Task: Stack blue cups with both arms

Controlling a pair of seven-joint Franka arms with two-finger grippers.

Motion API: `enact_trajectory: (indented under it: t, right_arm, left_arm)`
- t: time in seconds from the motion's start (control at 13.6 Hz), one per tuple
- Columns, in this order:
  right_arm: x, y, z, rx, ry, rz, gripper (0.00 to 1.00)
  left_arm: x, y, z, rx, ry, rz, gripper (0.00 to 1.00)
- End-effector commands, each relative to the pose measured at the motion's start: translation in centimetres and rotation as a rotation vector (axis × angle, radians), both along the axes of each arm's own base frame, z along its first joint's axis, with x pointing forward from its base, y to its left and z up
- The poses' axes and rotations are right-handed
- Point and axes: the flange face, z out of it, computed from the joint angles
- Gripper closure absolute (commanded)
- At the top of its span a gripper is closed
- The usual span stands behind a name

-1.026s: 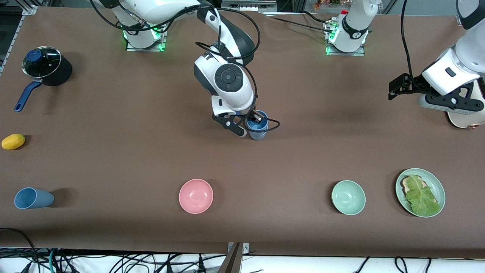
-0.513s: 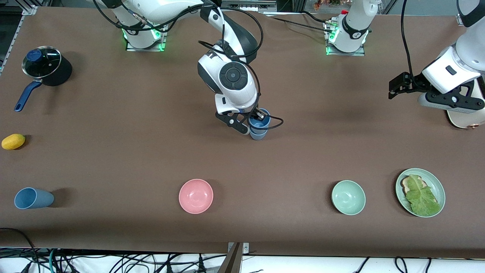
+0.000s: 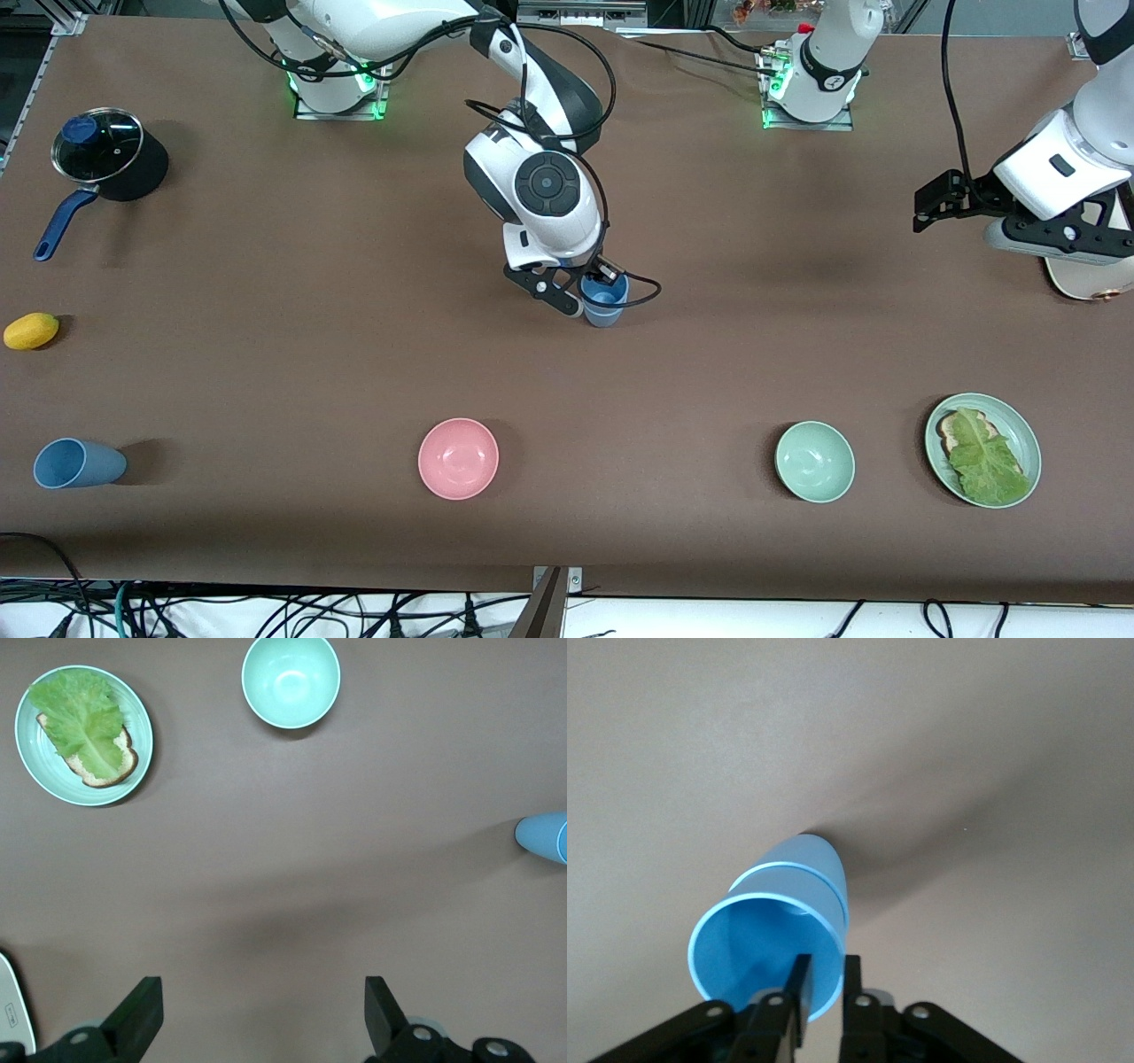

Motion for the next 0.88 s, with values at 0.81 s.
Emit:
enact_trajectory:
  t: [0.81]
  right_arm:
    - [6.1,-11.5,8.6,-0.024,0.030,0.126,0.00]
  left_arm:
    - [-0.1,-0.1,0.4,0.010,0.002,-0.015,0.00]
